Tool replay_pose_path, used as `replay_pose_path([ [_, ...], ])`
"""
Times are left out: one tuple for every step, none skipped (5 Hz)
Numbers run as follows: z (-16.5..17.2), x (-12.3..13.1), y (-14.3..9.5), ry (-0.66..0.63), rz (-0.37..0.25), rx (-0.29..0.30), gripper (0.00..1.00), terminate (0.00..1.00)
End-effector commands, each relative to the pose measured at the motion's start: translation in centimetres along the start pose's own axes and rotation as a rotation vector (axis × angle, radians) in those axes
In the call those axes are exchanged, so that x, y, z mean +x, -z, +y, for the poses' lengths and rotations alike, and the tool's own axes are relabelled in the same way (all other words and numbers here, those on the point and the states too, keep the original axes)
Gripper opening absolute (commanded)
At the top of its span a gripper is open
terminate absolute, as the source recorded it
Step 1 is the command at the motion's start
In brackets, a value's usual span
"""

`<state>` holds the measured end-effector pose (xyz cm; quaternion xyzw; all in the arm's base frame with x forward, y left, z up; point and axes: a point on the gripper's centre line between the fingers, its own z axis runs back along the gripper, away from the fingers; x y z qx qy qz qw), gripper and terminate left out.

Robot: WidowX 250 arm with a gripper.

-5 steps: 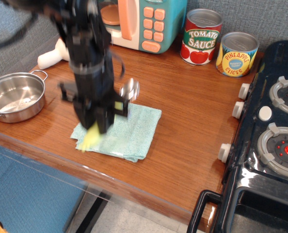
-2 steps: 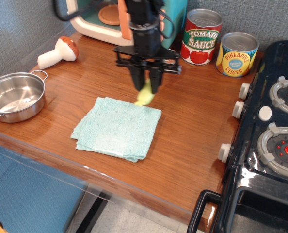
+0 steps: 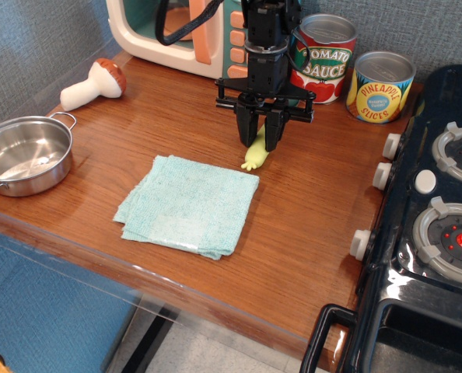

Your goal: Move the yellow spoon to in front of the can

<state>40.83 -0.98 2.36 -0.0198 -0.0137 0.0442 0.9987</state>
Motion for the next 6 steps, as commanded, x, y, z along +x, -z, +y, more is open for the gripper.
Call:
replay_pose_path([
  [0.4,1.1,-1.9,0.021,-0.059,0.004,1.00,0.00],
  [0.8,0.6,-5.1,0.037,-0.132,-0.022,1.00,0.00],
  [1.3,-0.1,-7.8,0.035,-0.186,-0.046,1.00,0.00],
  [2.3,-0.8,-8.5,0.013,-0.181,-0.048,1.00,0.00],
  [2.3,-0.8,-8.5,0.013,-0.181,-0.048,1.00,0.00],
  [2.3,-0.8,-8.5,0.013,-0.181,-0.048,1.00,1.00],
])
